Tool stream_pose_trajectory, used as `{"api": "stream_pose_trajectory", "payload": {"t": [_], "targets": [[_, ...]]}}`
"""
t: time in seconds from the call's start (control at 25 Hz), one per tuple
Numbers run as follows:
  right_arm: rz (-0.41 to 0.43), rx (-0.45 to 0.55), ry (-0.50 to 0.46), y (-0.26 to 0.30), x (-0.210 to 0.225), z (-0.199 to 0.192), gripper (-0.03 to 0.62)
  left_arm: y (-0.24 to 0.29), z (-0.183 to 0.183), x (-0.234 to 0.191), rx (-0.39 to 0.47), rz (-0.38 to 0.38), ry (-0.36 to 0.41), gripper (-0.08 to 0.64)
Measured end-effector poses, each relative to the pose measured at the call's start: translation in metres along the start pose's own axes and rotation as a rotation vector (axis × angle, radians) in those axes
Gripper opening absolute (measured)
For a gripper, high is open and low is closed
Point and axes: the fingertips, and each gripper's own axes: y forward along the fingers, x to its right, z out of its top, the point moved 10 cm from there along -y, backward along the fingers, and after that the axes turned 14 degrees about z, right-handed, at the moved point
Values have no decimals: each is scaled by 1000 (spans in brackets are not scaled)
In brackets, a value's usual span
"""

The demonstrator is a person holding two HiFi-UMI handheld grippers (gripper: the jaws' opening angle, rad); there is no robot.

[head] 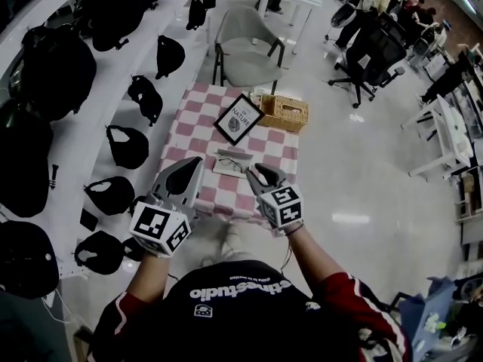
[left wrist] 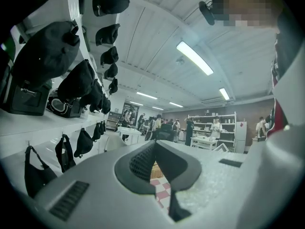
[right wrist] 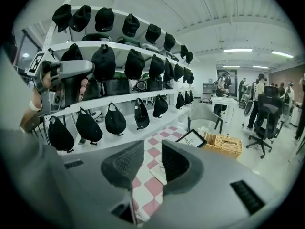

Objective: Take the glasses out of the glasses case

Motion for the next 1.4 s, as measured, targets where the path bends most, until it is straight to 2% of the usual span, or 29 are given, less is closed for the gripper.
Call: {"api": "stream_pose_trajectory", "payload": {"t": [0.64,0.92,1.4], "targets": [[108,-192,-76,66,60,-48,107,28,-17,4,-45,103,-10,5],[154,-264,-89,98,80,-75,107,46,-25,4,-69,119,-5,5],[189,-367,-105,149,111,-124,107,60,-43,-6,-121,185,-5,5]]}}
